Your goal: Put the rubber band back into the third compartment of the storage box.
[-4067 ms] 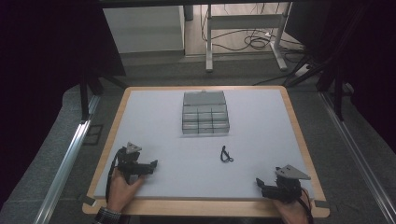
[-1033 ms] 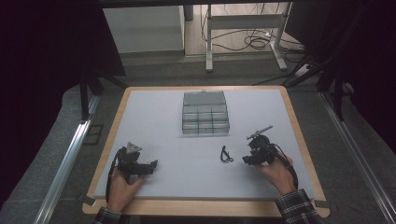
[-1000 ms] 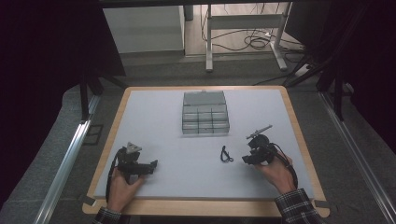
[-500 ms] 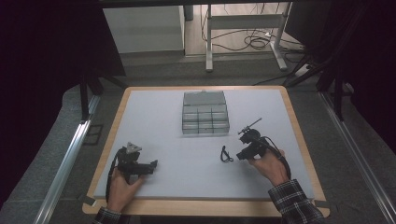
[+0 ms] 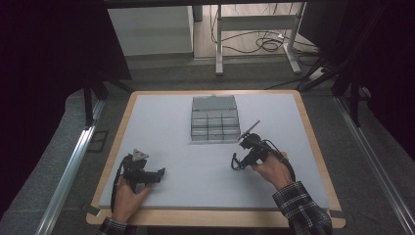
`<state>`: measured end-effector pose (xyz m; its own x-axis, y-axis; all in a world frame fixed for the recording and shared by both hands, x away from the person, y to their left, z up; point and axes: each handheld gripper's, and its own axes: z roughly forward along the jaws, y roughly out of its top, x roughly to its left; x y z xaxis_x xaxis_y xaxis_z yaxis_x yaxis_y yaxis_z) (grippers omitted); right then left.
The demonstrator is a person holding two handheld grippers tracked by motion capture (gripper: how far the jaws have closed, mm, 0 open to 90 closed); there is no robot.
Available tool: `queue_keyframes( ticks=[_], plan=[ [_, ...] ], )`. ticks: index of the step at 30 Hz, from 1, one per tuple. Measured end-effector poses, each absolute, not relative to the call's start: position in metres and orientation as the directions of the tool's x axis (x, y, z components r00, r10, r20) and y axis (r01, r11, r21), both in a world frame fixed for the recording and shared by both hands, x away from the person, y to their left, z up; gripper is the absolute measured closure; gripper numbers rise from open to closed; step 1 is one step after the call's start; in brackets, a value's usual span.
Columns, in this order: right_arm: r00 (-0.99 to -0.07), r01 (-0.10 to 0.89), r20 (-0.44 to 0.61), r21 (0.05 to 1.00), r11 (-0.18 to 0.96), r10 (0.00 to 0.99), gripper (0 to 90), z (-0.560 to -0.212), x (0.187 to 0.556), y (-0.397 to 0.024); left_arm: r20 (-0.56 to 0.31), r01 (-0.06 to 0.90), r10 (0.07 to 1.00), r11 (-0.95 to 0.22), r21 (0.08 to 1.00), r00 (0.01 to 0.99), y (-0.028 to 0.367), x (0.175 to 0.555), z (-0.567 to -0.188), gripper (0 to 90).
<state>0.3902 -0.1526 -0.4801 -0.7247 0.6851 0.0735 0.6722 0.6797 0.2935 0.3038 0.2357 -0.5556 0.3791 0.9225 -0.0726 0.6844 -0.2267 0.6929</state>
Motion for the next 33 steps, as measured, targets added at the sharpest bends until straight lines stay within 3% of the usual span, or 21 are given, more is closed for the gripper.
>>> queue_keyframes(
  ticks=[20, 24, 33],
  plan=[
    [-0.750, 0.656, 0.015, 0.153, 0.739, 0.662, 76.7, -0.493, 0.401, -0.119, -0.073, 0.684, 0.922, -0.227, 0.693, 0.379, 0.236, 0.304, -0.556, 1.4],
    [-0.745, 0.665, 0.033, 0.124, 0.736, 0.667, 82.5, -0.493, 0.404, -0.116, -0.073, 0.684, 0.923, -0.226, 0.693, 0.379, 0.236, 0.304, -0.556, 1.4],
    [-0.719, 0.695, 0.069, 0.107, 0.711, 0.692, 84.2, -0.493, 0.409, -0.119, -0.072, 0.684, 0.922, -0.227, 0.693, 0.379, 0.236, 0.304, -0.556, 1.4]
  ],
)
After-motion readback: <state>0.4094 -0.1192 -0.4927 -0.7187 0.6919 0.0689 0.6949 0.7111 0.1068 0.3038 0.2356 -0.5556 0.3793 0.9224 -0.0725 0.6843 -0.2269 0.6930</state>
